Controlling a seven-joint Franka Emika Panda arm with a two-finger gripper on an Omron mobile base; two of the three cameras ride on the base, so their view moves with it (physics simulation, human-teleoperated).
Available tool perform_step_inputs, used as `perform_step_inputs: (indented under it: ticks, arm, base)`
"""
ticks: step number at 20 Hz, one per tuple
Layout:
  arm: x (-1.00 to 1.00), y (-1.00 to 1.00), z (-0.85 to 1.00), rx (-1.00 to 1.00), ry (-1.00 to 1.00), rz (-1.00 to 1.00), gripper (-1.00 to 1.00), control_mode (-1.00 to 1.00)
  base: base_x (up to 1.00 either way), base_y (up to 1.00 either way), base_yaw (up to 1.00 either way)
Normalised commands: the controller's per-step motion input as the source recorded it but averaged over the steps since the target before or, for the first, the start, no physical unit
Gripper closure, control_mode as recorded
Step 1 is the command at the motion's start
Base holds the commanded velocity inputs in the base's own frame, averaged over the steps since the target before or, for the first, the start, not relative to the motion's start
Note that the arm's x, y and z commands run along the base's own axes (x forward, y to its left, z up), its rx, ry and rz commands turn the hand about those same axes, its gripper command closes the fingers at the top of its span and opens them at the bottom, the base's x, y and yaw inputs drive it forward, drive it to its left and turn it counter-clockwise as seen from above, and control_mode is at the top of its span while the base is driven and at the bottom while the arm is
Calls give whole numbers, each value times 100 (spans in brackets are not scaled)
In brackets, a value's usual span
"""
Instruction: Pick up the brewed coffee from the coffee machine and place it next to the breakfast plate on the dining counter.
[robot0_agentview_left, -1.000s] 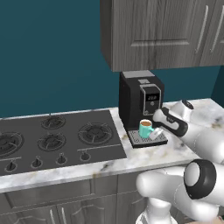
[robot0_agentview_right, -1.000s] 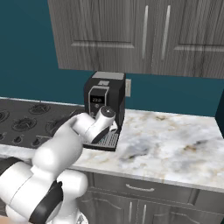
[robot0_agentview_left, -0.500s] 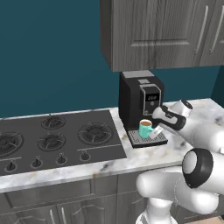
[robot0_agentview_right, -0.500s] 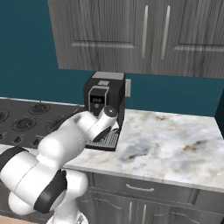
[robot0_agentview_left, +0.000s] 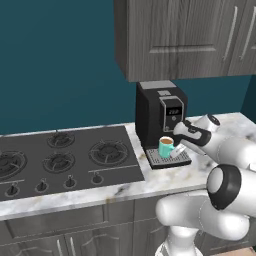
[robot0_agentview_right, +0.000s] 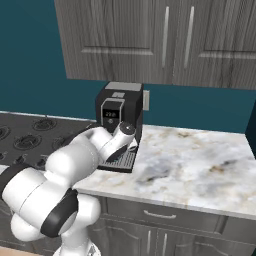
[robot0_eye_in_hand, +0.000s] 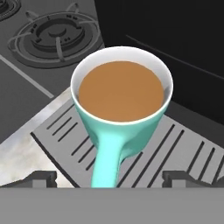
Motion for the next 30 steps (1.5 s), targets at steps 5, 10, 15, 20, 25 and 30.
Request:
perform_step_inputs:
  ticks: [5, 10, 15, 20, 25, 30]
  arm:
    - [15, 0, -18, 0, 0, 2, -100, -100]
    - [20, 6, -24, 0, 0, 2, -100, -100]
    - [21, 15, -30, 0, 0, 3, 100, -100]
    - [11, 12, -41, 0, 1, 6, 100, -100]
    - [1, 2, -13, 0, 1, 4, 100, -100]
    - [-71, 0, 0, 0, 0, 6, 100, -100]
  base:
    - [0, 0, 0]
    - [0, 0, 0]
    - [0, 0, 0]
    - [0, 0, 0]
    - [0, 0, 0]
    - [0, 0, 0]
